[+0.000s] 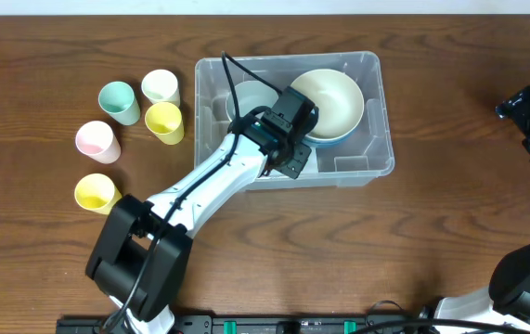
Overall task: Pack container
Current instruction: 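Lower the light blue cup into the container front and release, then move the left gripper back to the front yellow cup and grasp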
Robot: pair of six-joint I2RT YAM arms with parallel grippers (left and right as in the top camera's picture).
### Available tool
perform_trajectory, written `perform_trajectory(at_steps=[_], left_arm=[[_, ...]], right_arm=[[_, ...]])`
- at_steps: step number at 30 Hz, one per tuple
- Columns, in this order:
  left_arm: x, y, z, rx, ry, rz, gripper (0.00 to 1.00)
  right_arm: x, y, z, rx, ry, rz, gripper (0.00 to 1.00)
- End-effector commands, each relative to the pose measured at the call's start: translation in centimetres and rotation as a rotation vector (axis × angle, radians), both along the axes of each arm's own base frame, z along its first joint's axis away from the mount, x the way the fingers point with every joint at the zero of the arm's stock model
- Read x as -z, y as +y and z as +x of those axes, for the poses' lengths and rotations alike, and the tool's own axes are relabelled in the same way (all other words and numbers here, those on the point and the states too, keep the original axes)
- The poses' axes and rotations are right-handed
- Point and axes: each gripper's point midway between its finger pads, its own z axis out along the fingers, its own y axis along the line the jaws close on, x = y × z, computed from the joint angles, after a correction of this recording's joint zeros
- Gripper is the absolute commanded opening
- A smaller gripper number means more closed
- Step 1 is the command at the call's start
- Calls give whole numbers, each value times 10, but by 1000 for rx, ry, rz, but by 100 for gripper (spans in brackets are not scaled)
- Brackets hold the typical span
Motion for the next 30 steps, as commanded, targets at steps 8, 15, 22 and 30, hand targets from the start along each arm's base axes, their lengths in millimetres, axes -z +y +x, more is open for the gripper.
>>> perform_trajectory(at_steps=[8,15,22,30], left_arm=[[-2,-3,3,-12,-4,-4,49],[-23,-4,5,-12,-39,-31,53],[-96,1,-1,-8,-156,-116,53],[-192,73,-9,-190,-415,-87,53]], right_arm=[[-3,-3,-2,3,-4,-7,99],[-3,-3,-2,3,-4,-7,99],[-3,-3,-2,4,-4,-8,99],[-3,-3,-2,4,-4,-8,99]])
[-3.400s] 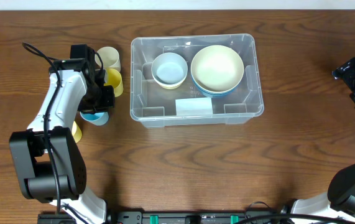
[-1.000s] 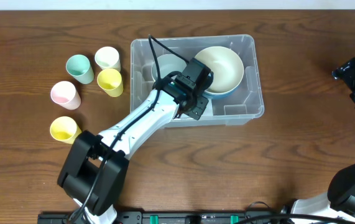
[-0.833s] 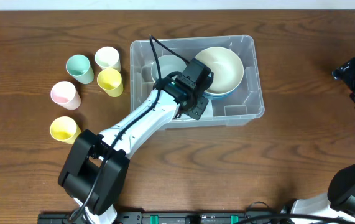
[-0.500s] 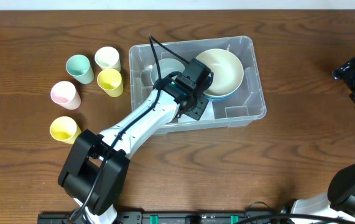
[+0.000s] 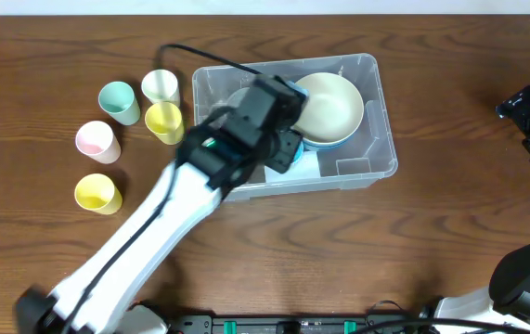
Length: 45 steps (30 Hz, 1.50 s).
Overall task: Pack container
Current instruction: 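Move the left gripper back to the front yellow cup and grasp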
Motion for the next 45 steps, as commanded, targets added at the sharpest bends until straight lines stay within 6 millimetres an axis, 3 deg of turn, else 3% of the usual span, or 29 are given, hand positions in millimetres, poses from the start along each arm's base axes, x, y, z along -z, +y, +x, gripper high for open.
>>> perform_trajectory(at_steps=[1,3,6,13,18,25,33,45], left_arm=[[-37,55,10,-193,-127,56,53],[-45,96,13,-322,-147,102,54],[-36,142,16,-448,-96,149,54],[19,245,8,-879,183,176,59],[55,291,-13,-1101,380,205,63],[108,313,-30,-1229,565,254,63],[154,315,-31,-1243,639,287,64],[181,316,-36,-1248,641,287,64]], right_arm=[[-3,-3,-2,3,-4,-8,99],[-3,-3,-2,3,-4,-8,99],[-3,-3,-2,4,-4,-7,99],[-3,-3,-2,3,-4,-8,99],[-3,-3,-2,4,-4,-8,99],[-3,-3,-2,4,-4,-8,99],[-3,-3,-2,4,-4,-7,99],[-3,-3,-2,4,-4,-7,99]])
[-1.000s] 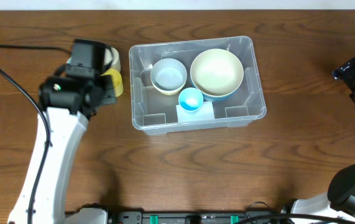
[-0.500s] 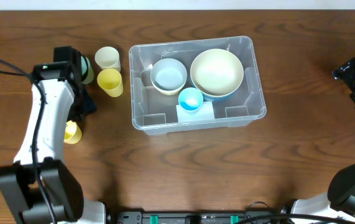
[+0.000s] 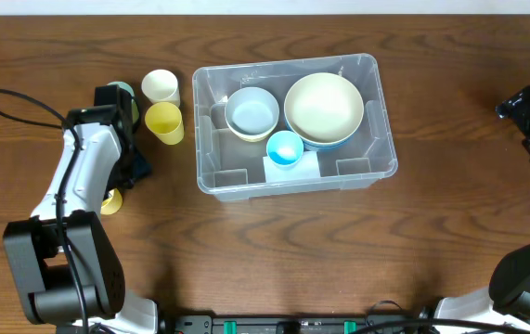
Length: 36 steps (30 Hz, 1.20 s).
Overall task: Pack container
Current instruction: 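Move the left gripper back to the front yellow cup and grasp, then lift the yellow cup and carry it over the container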
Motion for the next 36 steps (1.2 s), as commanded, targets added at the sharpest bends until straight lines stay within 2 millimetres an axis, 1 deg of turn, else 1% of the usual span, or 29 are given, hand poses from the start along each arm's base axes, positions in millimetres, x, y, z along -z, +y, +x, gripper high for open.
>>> perform_trajectory(at_steps=[1,3,4,5,10,13,15,18,19,21,23,25,28,31,33,35,36], left_arm=[[10,3,-8,-17,20,9,63],[15,2,-10,-16,21,9,61],[18,2,-11,-16,23,9,53],[20,2,-12,-8,25,9,41],[20,2,-11,5,26,8,6],[20,2,-11,5,26,5,6],[20,-3,-11,28,27,-22,6],[16,-19,-5,101,1,-118,6],[12,-25,-2,127,-15,-150,6],[-1,-39,4,187,-68,-222,6],[-21,-56,10,266,-144,-297,6],[-46,-74,14,356,-233,-353,6],[-89,-92,13,457,-380,-364,6],[-144,-107,9,554,-586,-319,6],[-181,-121,4,624,-735,-314,6],[-214,-137,-1,697,-869,-322,6],[-227,-144,-3,730,-923,-326,6]], right_arm=[[-3,-3,-2,4,-5,-8,99],[-3,-3,-2,3,-5,-8,99],[-3,-3,-2,3,-5,-8,99],[-3,-3,-2,4,-5,-8,99],[-3,-3,-2,4,-5,-8,99],[-3,-3,-2,4,-5,-8,99],[-3,-3,-2,3,-5,-8,99],[-3,-3,-2,3,-5,-8,99],[-3,-3,-2,3,-5,-8,99],[-3,-3,-2,3,-5,-8,98],[-3,-3,-2,4,-5,-8,99],[-3,-3,-2,3,-5,-8,99],[-3,-3,-2,3,-5,-8,99],[-3,-3,-2,3,-5,-8,99],[-3,-3,-2,3,-5,-8,99],[-3,-3,-2,3,-5,-8,99],[-3,-3,-2,4,-5,-8,99]])
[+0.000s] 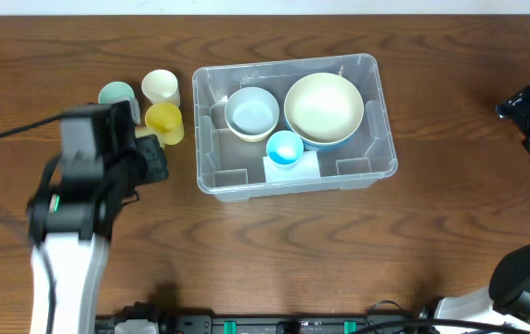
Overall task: Pack container
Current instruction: 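Lift the yellow cup and carry it over the container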
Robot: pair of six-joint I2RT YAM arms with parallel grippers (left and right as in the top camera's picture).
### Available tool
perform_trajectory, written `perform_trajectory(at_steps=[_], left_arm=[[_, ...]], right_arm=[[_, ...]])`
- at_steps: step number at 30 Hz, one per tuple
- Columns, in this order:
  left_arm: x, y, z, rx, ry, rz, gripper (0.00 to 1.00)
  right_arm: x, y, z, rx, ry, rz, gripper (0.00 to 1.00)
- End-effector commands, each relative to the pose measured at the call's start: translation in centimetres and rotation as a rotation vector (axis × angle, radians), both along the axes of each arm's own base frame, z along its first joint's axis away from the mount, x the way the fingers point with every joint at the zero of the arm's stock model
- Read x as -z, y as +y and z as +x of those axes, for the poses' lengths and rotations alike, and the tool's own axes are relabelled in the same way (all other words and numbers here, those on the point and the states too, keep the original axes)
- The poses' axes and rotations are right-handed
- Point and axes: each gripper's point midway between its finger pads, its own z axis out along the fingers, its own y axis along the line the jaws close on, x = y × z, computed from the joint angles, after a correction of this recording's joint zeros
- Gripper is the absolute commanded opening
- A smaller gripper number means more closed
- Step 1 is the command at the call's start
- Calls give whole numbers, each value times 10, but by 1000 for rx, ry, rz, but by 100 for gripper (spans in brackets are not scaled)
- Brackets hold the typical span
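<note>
The clear plastic container (381, 139) holds a pale blue bowl (252, 111) nested in a cream one, a large cream bowl (324, 104) on a blue one, and a small blue cup (285, 148) at the front middle. Left of it stand a mint cup (113, 92), a cream cup (160, 85) and a yellow cup (165, 121). My left gripper (150, 160) hangs high over the cup area, its jaws hidden by the wrist. The pink cup and the second yellow cup are covered by that arm. My right gripper rests at the far right edge.
The brown wooden table (292, 250) carries everything. The left arm's body (70, 223) and its cable cross the left side. A part of the right arm's base shows at the bottom right corner.
My left arm stood low over the pink cup's spot; now it is nearer the camera, with its gripper end right of there, beside the yellow cup. The lower yellow cup is now hidden.
My left gripper was down in the container's front middle. Then it was higher over the container's left part, a blue cup showing beneath it. Then the blue cup stood in the container and the arm was over the cups at left, where it now hangs higher.
</note>
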Motion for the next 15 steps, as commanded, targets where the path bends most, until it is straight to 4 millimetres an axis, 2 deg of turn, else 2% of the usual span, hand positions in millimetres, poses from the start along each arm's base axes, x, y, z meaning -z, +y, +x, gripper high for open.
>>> perform_trajectory(at_steps=[1,4,7,11,15], left_arm=[[-58,-33,-12,150,-216,-48,6],[-82,-56,-12,221,-323,-70,6],[-87,-81,-4,297,-355,-87,6],[-64,-121,17,394,-301,-97,6],[-20,-159,39,469,-197,-91,6]], right_arm=[[-3,-3,-2,4,-4,-8,99],[-3,-3,-2,4,-4,-8,99],[-3,-3,-2,4,-4,-7,99],[-3,-3,-2,4,-4,-8,99],[-3,-3,-2,4,-4,-7,99]])
